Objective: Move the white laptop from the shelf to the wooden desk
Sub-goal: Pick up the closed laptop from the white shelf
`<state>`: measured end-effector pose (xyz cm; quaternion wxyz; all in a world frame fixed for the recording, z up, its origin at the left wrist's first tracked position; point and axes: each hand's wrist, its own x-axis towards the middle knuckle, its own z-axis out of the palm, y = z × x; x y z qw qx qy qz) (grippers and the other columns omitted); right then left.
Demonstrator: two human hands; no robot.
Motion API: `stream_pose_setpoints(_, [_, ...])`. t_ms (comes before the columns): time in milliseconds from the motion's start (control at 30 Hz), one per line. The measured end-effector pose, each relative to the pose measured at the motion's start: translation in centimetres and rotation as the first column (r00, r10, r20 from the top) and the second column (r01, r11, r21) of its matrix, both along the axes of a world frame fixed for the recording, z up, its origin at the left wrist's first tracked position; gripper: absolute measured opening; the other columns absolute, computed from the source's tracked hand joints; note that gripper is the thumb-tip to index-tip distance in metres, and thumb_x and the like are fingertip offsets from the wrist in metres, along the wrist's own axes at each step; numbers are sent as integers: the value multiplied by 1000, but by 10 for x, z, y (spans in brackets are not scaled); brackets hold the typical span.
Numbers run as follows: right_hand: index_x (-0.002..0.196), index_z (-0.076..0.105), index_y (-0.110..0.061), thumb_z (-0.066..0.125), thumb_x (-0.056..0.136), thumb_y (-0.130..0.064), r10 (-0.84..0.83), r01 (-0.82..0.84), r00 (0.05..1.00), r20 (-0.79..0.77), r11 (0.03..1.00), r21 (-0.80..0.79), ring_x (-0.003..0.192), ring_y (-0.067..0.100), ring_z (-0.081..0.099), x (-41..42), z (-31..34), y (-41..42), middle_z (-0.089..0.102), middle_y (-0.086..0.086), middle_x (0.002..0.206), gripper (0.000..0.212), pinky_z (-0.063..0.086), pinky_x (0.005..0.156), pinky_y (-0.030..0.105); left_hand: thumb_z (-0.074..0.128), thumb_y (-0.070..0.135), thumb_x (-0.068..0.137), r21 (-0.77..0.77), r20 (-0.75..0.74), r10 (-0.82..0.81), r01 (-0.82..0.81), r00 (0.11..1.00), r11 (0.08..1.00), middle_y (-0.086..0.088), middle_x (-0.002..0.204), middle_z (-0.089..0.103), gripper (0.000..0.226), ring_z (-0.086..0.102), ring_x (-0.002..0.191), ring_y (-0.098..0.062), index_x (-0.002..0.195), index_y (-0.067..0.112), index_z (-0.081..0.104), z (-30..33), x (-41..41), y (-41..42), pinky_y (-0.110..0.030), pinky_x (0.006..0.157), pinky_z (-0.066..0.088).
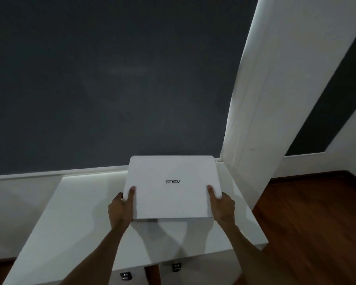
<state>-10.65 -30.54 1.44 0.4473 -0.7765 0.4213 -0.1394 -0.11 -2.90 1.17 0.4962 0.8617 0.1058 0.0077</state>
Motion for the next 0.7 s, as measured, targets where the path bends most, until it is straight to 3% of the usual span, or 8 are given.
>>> stream_pose_setpoints(100, [93, 70, -7, 53, 86, -68, -34, 31, 988, 151, 999, 22, 83, 25, 70, -5, 35, -3, 71, 6, 87, 64, 50, 70, 29, 41, 83, 77, -43, 72, 2, 1, 997, 999, -20, 102, 70, 90, 66, 96, -41, 109, 1, 64, 30, 9, -10, -56, 81, 58])
stream_pose_setpoints(200, [92, 68, -8, 55, 84, -69, -98, 96, 956, 275, 995, 23, 78, 20, 67, -15, 57, -12, 69, 4, 83, 62, 51, 64, 27, 49, 62, 89, -79, 146, -30, 42, 989, 996, -25, 107, 69, 77, 63, 104, -42, 126, -5, 58, 73, 2, -27, -50, 99, 49])
stream_pose_setpoints(300, [96, 64, -12, 58, 88, -61, -164, 165, 920, 355, 986, 28, 80, 18, 65, -32, 73, -26, 67, 2, 87, 50, 49, 63, 22, 50, 58, 90, -93, 243, -104, 129, 965, 987, -12, 88, 66, 69, 61, 85, -29, 122, -3, 61, 91, 2, -48, -46, 96, 49])
stream_pose_setpoints(333, [98, 63, -14, 58, 88, -61, -203, 208, 913, 354, 978, 27, 82, 20, 65, -40, 75, -32, 67, 2, 89, 48, 51, 68, 25, 47, 61, 89, -78, 261, -141, 167, 955, 983, -13, 92, 67, 73, 61, 88, -31, 124, -2, 59, 93, 3, -57, -46, 96, 48])
stream_pose_setpoints(433, [99, 69, -13, 56, 81, -71, -329, 351, 863, 383, 936, 15, 85, 23, 69, -74, 71, -53, 72, 2, 91, 63, 59, 79, 38, 44, 62, 91, -53, 284, -266, 292, 921, 955, -19, 133, 60, 74, 54, 123, -40, 138, 5, 49, 93, -1, -90, -47, 108, 40])
stream_pose_setpoints(500, [94, 71, -11, 61, 82, -66, -394, 422, 819, 419, 906, 27, 82, 23, 70, -104, 69, -64, 73, 3, 87, 57, 59, 78, 41, 45, 59, 92, -57, 290, -343, 374, 893, 926, -17, 143, 53, 74, 47, 133, -38, 142, 5, 45, 96, -15, -116, -48, 113, 35])
stream_pose_setpoints(600, [89, 71, -15, 63, 86, -60, -483, 531, 751, 451, 847, 23, 78, 18, 69, -161, 73, -81, 71, -2, 82, 46, 55, 76, 38, 44, 62, 91, -53, 277, -439, 469, 855, 881, -20, 136, 58, 76, 52, 128, -39, 138, 2, 49, 96, -47, -160, -49, 110, 39])
stream_pose_setpoints(700, [89, 71, -14, 65, 87, -54, -561, 625, 677, 476, 780, 30, 76, 5, 64, -228, 73, -101, 69, -8, 81, 40, 53, 77, 34, 43, 65, 89, -78, 286, -537, 578, 794, 812, -22, 112, 69, 75, 61, 109, -40, 122, 0, 59, 97, -94, -206, -49, 98, 48])
